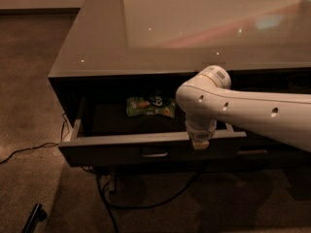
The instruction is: Open top drawer
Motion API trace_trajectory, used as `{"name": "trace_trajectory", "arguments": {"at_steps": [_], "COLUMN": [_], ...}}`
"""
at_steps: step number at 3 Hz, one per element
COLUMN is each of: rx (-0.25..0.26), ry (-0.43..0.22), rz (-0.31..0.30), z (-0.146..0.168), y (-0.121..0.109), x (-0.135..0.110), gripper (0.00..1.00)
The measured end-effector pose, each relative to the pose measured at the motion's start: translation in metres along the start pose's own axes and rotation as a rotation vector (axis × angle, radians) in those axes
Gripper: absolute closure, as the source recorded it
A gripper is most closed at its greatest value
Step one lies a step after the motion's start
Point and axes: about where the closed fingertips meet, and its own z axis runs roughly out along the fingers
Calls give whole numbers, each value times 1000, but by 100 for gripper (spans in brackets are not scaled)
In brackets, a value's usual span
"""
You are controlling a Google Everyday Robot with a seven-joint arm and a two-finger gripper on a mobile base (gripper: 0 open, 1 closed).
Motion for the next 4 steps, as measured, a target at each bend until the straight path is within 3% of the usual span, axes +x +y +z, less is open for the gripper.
{"name": "trace_trajectory", "arguments": {"at_steps": [1,2,4], "rx": [0,0,0], "ry": [0,0,0], "rz": [0,0,0], "z": [-2,-2,-2], "y": [-1,0,0], "x": [0,0,0], "gripper": [88,85,39]}}
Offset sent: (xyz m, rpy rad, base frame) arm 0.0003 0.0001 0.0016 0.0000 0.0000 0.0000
